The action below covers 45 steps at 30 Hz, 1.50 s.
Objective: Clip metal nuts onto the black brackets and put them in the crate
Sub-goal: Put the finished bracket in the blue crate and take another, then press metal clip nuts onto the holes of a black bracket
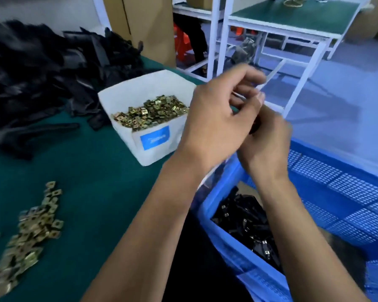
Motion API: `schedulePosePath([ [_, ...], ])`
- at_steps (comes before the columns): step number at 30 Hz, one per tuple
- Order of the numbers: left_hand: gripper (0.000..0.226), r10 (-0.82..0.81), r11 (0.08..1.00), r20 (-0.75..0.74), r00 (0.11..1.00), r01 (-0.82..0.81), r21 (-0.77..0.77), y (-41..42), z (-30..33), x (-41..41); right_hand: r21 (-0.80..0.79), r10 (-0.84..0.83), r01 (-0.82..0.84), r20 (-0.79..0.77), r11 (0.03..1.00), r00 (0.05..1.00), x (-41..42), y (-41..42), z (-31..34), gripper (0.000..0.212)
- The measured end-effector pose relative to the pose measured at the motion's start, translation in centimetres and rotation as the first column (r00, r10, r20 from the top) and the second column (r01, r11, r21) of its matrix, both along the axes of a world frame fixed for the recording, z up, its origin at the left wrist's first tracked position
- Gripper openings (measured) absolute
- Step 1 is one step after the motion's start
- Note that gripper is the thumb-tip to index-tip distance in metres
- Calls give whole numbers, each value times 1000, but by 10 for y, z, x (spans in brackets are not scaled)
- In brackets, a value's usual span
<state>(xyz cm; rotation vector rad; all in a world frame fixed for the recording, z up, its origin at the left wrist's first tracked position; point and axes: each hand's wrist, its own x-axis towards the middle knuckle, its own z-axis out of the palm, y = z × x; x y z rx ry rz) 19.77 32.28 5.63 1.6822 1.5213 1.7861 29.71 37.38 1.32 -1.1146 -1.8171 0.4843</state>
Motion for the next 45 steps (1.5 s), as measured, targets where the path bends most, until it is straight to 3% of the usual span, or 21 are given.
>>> schedulePosePath([
  [2,12,164,982,43,986,-167,86,-28,13,-34,102,177,-175,-10,979,984,-43,-31,26,17],
  [4,10,397,908,96,913,-406,104,-63,10,-75,106,342,-348,74,931,937,-92,-67,36,13],
  [7,12,659,731,207,723,-680,49,-123,-10,-135,47,553,-571,201,819,809,-158,-118,31,13],
  [10,12,855,512,119,504,-858,-47,-195,-39,-188,-106,717,-724,292,682,633,-219,-168,17,18],
  [13,11,954,293,-27,297,-950,-105,-265,-69,-228,-241,789,-778,405,580,463,-274,-211,-5,5],
  [15,10,986,153,-50,161,-980,-125,-305,-83,-252,-222,810,-819,421,529,409,-311,-236,-17,13],
  [18,10,999,-4,30,-9,-988,-152,-337,-93,-278,-200,845,-871,411,449,341,-364,-262,-29,41],
  [20,13,992,-37,112,-60,-979,-198,-344,-95,-286,-260,863,-875,423,408,277,-396,-272,-33,49],
  [22,23,997,-29,67,-46,-973,-230,-345,-96,-287,-283,855,-864,445,417,267,-418,-272,-38,42],
  [24,39,995,-43,-100,-18,-968,-249,-346,-98,-286,-275,860,-854,403,441,314,-429,-270,-42,30],
  [29,70,926,-48,-376,31,-979,-197,-351,-95,-288,-343,899,-856,-66,388,434,-420,-259,-28,20],
  [31,79,879,5,-473,59,-993,-114,-350,-93,-289,-315,902,-902,-219,296,373,-404,-253,-15,14],
  [33,70,873,71,-484,64,-997,-3,-349,-90,-289,-322,909,-938,-337,132,244,-383,-250,-5,6],
  [35,49,903,101,-428,29,-984,146,-353,-86,-288,-330,886,-944,-444,-22,134,-361,-242,0,14],
  [37,24,942,73,-334,-25,-958,279,-359,-81,-290,-338,855,-936,-510,-101,92,-344,-233,-1,29],
  [39,12,992,55,-121,22,-958,280,-363,-74,-293,-359,886,-926,-458,-116,66,-329,-225,-4,34],
  [40,8,995,88,27,98,-962,257,-365,-70,-294,-375,944,-918,-330,-124,7,-323,-220,-5,32],
  [41,2,959,171,185,216,-958,233,-366,-67,-295,-417,985,-896,-138,-152,-103,-318,-216,-6,29],
  [43,14,738,403,510,441,-895,191,-367,-61,-293,-596,899,-775,193,-212,-394,-307,-213,-9,24],
  [44,23,598,506,638,484,-846,168,-367,-61,-293,-665,837,-717,259,-208,-483,-302,-213,-10,23],
  [45,31,503,579,723,473,-806,123,-367,-63,-293,-687,808,-701,294,-194,-511,-298,-214,-12,22],
])
